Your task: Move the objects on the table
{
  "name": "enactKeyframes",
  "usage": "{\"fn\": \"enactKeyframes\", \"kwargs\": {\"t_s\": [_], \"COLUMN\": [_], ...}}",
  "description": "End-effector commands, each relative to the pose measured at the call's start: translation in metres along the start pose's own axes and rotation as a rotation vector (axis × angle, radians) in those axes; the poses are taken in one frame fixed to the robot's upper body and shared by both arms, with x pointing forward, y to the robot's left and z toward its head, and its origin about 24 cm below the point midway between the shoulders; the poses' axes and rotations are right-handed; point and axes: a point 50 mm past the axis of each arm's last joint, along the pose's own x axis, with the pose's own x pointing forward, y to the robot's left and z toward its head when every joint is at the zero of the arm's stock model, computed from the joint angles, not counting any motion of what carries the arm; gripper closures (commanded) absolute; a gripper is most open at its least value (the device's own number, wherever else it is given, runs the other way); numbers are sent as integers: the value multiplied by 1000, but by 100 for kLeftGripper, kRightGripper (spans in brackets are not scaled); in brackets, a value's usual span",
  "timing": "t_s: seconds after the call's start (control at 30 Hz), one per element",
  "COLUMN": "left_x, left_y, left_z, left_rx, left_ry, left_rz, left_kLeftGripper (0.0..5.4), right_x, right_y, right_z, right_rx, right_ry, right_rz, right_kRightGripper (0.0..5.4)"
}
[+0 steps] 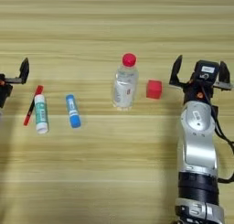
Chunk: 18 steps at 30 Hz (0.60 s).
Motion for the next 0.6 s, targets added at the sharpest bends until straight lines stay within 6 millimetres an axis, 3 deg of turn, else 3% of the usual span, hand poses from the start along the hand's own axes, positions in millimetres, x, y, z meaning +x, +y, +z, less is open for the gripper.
{"fn": "enactKeyframes", "kwargs": {"t_s": [0.03, 0.2, 0.6], "left_x": [1, 0, 0], "left_y": [1, 1, 1], "left_z": [1, 0, 0], "left_rx": [7, 8, 10], "left_ry": [1, 1, 4], "left_rz": [2, -3, -2], "left_kLeftGripper": [0, 0, 0], "right_x": [7, 10, 11], "right_y": [0, 1, 2], "right_z": [-6, -19, -25], "right_rx": [-22, -37, -32], "right_ry": [21, 71, 98], "right_rz": [-7, -5, 9], "right_kRightGripper": [5, 5, 5]}}
